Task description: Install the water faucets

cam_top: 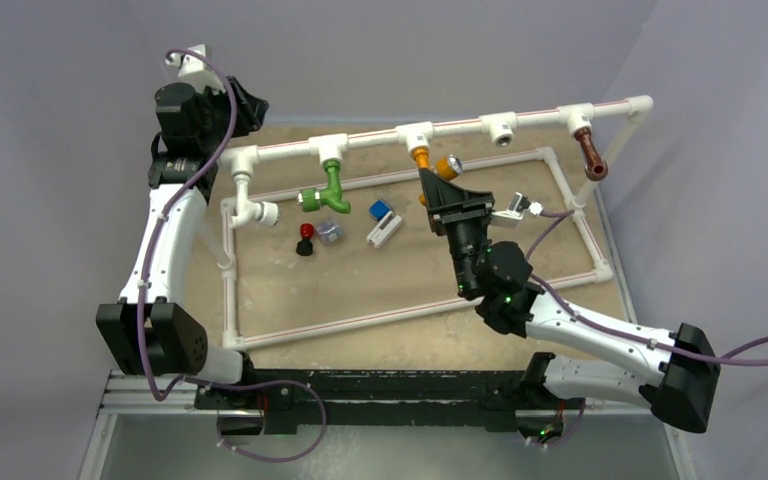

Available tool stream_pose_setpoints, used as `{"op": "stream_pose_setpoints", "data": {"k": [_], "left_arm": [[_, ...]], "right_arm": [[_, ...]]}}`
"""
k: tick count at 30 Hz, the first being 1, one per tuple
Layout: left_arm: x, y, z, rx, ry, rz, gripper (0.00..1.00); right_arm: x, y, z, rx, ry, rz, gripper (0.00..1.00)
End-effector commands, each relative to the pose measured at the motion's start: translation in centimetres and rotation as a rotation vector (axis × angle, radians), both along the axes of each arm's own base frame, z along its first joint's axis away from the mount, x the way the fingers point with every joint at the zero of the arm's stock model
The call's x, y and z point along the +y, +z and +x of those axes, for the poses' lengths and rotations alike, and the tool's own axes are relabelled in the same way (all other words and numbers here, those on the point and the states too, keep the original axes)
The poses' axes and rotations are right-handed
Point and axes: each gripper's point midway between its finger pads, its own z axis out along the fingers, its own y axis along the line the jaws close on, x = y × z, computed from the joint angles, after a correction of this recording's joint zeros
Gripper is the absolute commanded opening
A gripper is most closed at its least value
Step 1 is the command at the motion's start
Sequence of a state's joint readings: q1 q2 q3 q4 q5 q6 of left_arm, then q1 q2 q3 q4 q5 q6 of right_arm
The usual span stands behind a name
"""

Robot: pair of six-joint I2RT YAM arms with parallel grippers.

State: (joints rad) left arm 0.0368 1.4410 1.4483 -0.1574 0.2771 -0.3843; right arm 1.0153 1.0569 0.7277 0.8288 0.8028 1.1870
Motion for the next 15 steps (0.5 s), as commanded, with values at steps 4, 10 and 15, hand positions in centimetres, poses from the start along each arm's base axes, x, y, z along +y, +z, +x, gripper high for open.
{"op": "stream_pose_setpoints", "data": {"k": [4, 10, 15], "left_arm": [[-0.2, -10.2, -0.7, 0.306, -0.013, -0.032, 0.40], [-0.3, -10.1, -0.7, 0.304, -0.014, -0.033, 0.41], [-0.3, -10.1, -0.7, 0.304, -0.016, -0.035, 0.41]], "right_arm": [[1.0, 2.1, -1.2, -0.060, 0.025, -0.105, 0.51], [0.5, 3.2, -1.5, -0.139, -0.013, -0.280, 0.70], [-0.7, 3.5, -0.8, -0.124, -0.105, -0.419, 0.72]]}}
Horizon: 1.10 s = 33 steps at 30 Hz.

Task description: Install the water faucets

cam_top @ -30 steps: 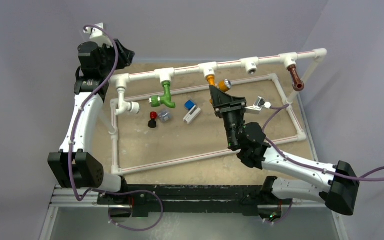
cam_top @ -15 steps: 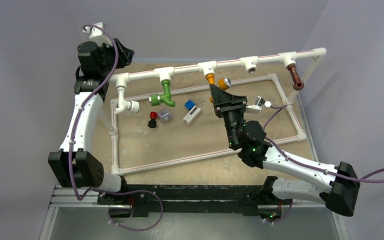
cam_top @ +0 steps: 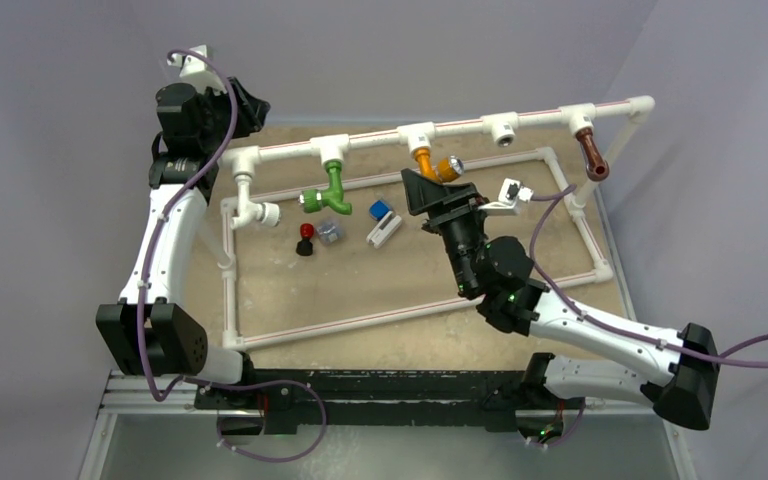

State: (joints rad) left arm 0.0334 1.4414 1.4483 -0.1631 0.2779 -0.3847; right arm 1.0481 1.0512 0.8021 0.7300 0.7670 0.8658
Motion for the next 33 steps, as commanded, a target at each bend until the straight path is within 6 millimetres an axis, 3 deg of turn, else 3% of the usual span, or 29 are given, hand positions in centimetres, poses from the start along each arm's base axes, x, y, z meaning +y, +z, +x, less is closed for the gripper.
{"op": "stream_pose_setpoints", "data": {"k": [1, 8, 16, 22, 26, 33], "left_arm": [[-0.1, -9.9, -0.7, 0.298, -0.013, -0.034, 0.41], [-0.1, -9.9, -0.7, 0.297, -0.014, -0.036, 0.41], [-0.1, -9.9, -0.7, 0.298, -0.013, -0.036, 0.41], [-0.1, -10.0, -0.7, 0.300, -0.014, -0.036, 0.41], [-0.2, -9.9, -0.7, 0.298, -0.014, -0.036, 0.41], [-0.2, -10.0, -0.7, 0.299, -0.014, -0.038, 0.41]], "right_arm": [[-2.2, 3.0, 0.1, -0.060, -0.104, -0.127, 0.72], [-3.0, 2.9, 0.8, -0.068, -0.183, -0.278, 0.69], [-3.0, 2.0, 1.5, -0.051, -0.224, -0.347, 0.54], [-3.4, 1.8, 1.4, -0.047, -0.235, -0.323, 0.30], [-3.6, 1.6, 1.2, -0.031, -0.223, -0.260, 0.00], [-3.3, 0.9, 0.5, 0.008, -0.124, -0.027, 0.00]]}}
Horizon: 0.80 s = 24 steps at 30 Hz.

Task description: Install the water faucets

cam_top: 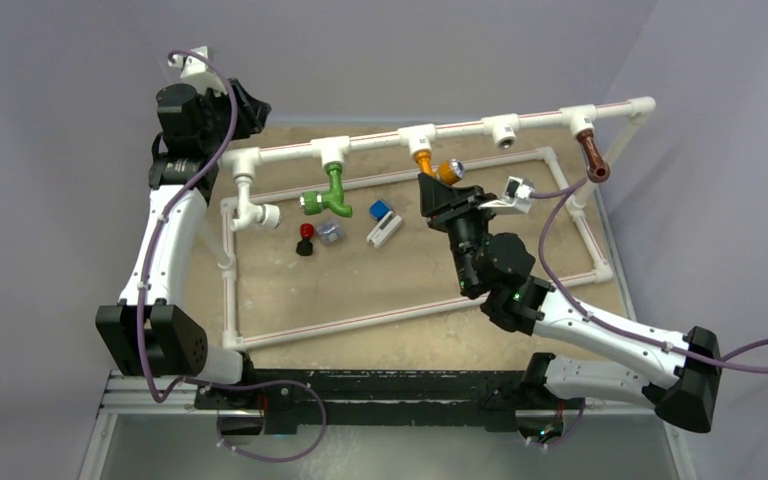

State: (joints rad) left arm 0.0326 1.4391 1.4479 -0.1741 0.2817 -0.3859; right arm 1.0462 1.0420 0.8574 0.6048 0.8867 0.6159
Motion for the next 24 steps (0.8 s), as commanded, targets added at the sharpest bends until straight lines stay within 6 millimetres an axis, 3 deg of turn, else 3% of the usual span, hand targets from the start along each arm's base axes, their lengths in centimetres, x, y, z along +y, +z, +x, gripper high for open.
{"op": "stream_pose_setpoints", "data": {"k": [1, 9, 18, 24], "left_arm": [[-0.1, -9.8, -0.5, 0.290, -0.010, -0.035, 0.41], [-0.1, -9.8, -0.5, 0.290, -0.010, -0.035, 0.41], [0.0, -9.7, -0.5, 0.288, -0.011, -0.036, 0.41], [0.0, -9.9, -0.4, 0.292, -0.010, -0.036, 0.41]], "right_arm": [[-0.7, 1.9, -0.8, -0.007, 0.065, 0.282, 0.00], [0.7, 0.6, -0.4, 0.057, 0.226, 0.529, 0.00], [-0.1, 1.5, -0.2, 0.021, 0.173, 0.431, 0.00], [-0.7, 0.6, -0.4, 0.011, 0.150, 0.302, 0.37]]}}
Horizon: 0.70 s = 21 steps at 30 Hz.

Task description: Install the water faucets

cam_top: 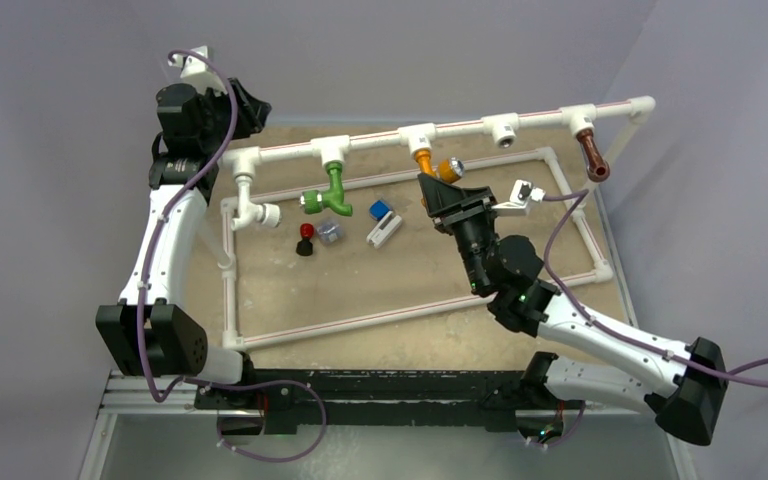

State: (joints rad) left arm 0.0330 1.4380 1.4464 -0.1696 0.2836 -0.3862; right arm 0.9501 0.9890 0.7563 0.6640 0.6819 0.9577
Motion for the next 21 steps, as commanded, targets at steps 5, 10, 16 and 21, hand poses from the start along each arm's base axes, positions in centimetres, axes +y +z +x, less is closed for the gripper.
{"op": "stream_pose_setpoints", "data": {"k": [5, 10, 16, 21], "left_arm": [[0.0, -10.0, -0.4, 0.296, -0.008, -0.037, 0.41], [-0.1, -10.3, -0.4, 0.304, -0.014, -0.044, 0.41], [-0.2, -9.6, -0.4, 0.286, -0.019, -0.051, 0.41], [-0.1, -7.6, -0.7, 0.229, -0.014, -0.041, 0.41]], "right_arm": [[-1.7, 0.2, -0.4, -0.008, -0.049, -0.143, 0.66], [-3.2, 0.0, -1.0, -0.004, -0.073, -0.265, 0.78], [-4.3, -0.8, -2.7, -0.006, -0.024, -0.385, 0.83], [-5.7, -0.8, -4.6, -0.010, 0.016, -0.411, 0.89]]}}
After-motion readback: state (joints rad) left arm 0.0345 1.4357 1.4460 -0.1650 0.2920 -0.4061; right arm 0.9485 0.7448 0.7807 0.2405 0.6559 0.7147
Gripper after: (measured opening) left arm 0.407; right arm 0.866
